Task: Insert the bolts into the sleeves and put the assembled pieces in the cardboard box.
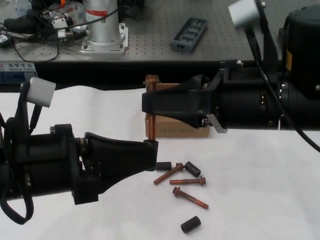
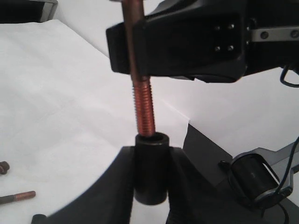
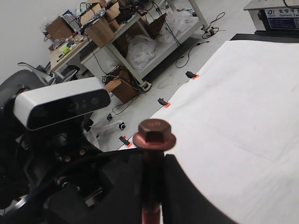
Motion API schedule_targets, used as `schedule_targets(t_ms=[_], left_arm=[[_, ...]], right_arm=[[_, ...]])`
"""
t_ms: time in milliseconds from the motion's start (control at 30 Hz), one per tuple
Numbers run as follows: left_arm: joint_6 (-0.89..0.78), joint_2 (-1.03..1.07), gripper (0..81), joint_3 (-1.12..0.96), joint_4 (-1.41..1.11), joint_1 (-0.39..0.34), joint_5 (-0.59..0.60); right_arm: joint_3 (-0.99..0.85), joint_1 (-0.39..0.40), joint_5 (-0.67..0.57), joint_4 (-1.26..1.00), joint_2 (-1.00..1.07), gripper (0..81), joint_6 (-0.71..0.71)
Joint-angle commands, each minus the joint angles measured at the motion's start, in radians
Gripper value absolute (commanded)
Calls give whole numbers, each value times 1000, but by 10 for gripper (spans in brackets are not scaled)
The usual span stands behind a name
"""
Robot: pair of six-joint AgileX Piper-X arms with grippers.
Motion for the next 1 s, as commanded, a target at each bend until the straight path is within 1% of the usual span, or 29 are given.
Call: schedule_targets(t_ms=[0,233,400,567,700,833,967], left_arm=[[17,-9,6,-4,-29,0,-33],[17,-9,6,-4,-29,0,-38],[17,-9,6,-4,-94,0,-38],[17,-9,6,-4,-96,0,-38],[22,-9,6,-4,-95,0,-38],[31,-9,6,-4,-95,0,-38],[46,-9,6,-4,-95,0,-38]], right_arm=[[0,-6,-10,1,-1,18,0],[0,-5,-10,13,-1,18,20],[0,-4,-10,32,-1,18,20],[0,-4,-42,53,-1,18,7],[0,18,-49,65,-1,18,-7],[0,53,-47,161,-1,18,-61],[0,83,-7,233,-1,18,-116]])
